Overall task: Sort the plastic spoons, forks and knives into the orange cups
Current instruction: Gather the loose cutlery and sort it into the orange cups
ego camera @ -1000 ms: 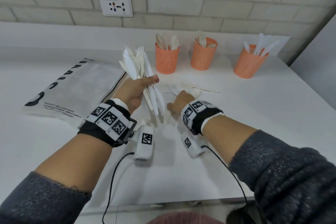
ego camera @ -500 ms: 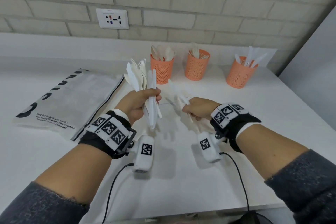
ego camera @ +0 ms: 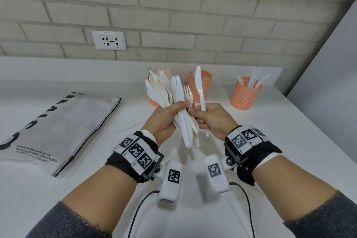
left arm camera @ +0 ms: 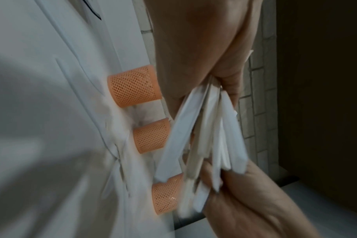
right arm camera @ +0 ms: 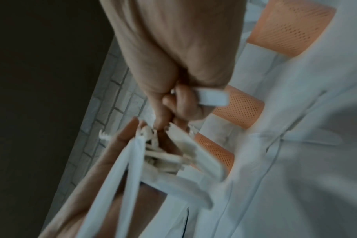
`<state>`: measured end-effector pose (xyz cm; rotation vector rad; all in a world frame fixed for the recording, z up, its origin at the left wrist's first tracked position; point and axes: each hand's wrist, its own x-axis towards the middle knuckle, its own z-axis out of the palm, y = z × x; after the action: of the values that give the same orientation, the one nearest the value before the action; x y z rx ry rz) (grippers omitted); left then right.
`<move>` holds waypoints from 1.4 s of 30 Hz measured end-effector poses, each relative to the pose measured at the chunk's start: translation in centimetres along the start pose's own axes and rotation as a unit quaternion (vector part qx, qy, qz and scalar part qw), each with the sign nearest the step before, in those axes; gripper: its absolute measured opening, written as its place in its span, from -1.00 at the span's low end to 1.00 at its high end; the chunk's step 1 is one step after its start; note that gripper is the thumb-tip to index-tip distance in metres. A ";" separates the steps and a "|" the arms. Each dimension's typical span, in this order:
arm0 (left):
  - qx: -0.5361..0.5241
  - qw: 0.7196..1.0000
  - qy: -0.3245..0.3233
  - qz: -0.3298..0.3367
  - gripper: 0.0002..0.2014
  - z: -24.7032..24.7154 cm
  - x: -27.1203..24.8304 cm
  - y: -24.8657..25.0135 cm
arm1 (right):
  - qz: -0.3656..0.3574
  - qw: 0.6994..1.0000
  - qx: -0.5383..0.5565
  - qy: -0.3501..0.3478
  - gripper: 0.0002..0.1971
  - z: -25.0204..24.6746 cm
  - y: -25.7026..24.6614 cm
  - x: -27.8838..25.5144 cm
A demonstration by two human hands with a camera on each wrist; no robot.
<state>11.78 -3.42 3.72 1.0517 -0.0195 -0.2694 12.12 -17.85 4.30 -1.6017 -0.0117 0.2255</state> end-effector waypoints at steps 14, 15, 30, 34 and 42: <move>0.013 0.999 0.000 -0.039 -0.76 4.0 4.0 -1.1 | -0.265 0.924 -0.274 0.012 -0.80 -6.3 -3.5 2.3; 0.023 0.999 -0.020 -0.041 -0.81 4.3 3.9 -1.0 | -0.284 0.909 -0.303 -0.026 -0.76 -7.0 -3.6 2.6; -0.002 0.996 -0.002 -0.087 -0.87 4.5 6.4 -0.7 | -0.348 0.788 -0.504 -0.064 -0.76 -10.6 -1.7 4.3; 0.027 0.998 0.006 -0.059 -0.87 4.6 6.4 -0.8 | -0.278 0.902 -0.329 -0.007 -0.82 -9.9 -1.6 4.8; 0.144 0.989 0.008 0.022 -0.87 5.5 7.0 -1.6 | -0.046 0.996 -0.082 0.003 -0.82 -6.7 -2.7 6.2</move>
<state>17.46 -10.45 4.31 1.3390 -0.0692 -0.2221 19.61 -23.41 6.29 -1.7605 -0.1024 0.1511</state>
